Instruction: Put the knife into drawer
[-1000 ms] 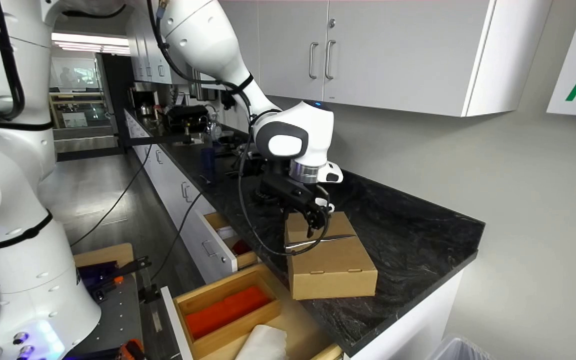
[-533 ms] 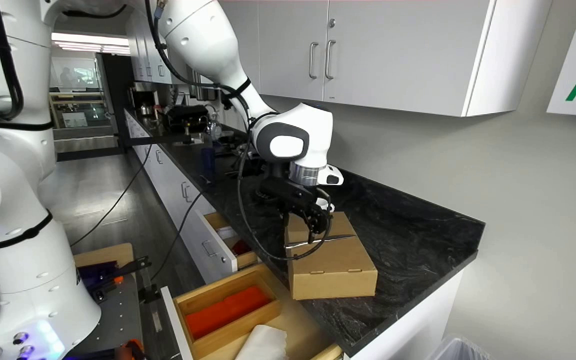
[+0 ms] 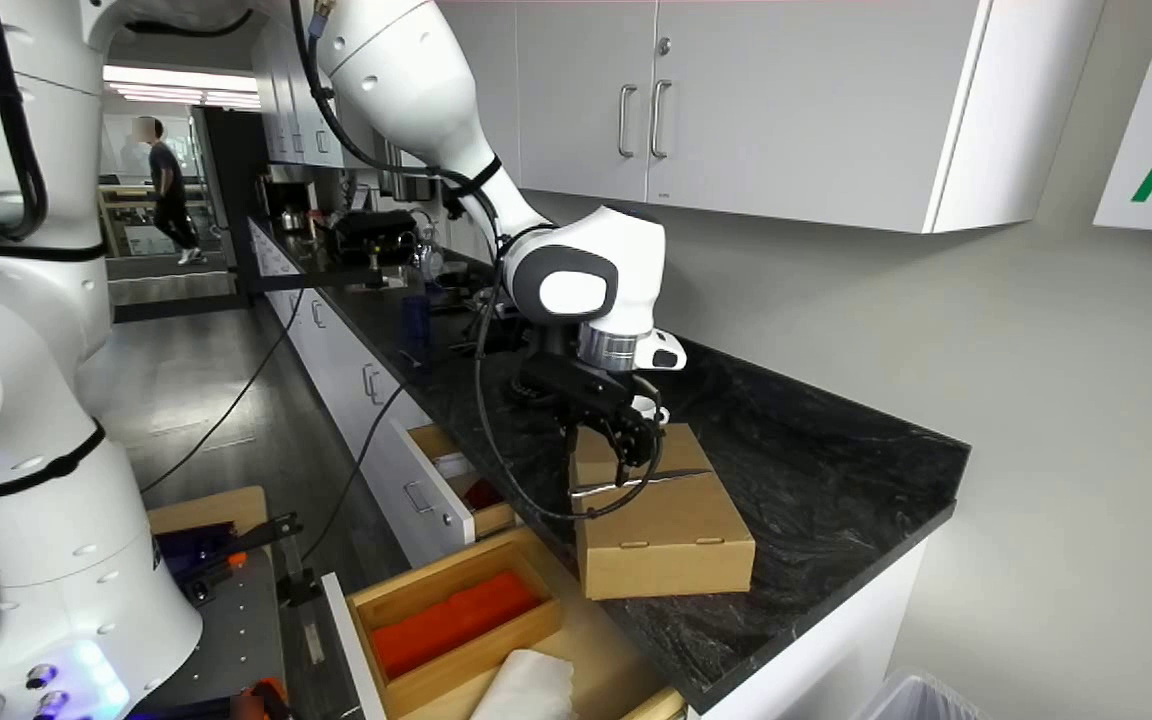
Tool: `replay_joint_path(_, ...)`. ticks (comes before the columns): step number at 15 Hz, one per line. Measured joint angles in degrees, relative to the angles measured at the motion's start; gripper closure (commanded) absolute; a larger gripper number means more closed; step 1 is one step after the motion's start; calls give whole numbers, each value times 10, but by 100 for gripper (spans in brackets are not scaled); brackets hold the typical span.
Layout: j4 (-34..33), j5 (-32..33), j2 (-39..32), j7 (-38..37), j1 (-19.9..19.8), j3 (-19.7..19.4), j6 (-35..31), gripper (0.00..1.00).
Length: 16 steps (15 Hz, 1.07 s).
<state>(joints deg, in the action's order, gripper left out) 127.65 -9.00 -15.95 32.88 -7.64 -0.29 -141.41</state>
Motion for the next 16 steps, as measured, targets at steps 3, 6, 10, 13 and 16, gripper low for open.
replay_joint_path(3, -19, -6, -19, -5, 0, 1, -1, 0)
replay_joint_path(6, -58, -6, -65, -38, -1, 0, -20, 0)
replay_joint_path(10, -73, -4, -106, -114, 2, 1, -92, 0)
replay_joint_path(13, -42, 7, -97, -178, 12, -3, -148, 0)
replay_joint_path(16, -12, 20, -80, -232, 24, -11, -164, 0)
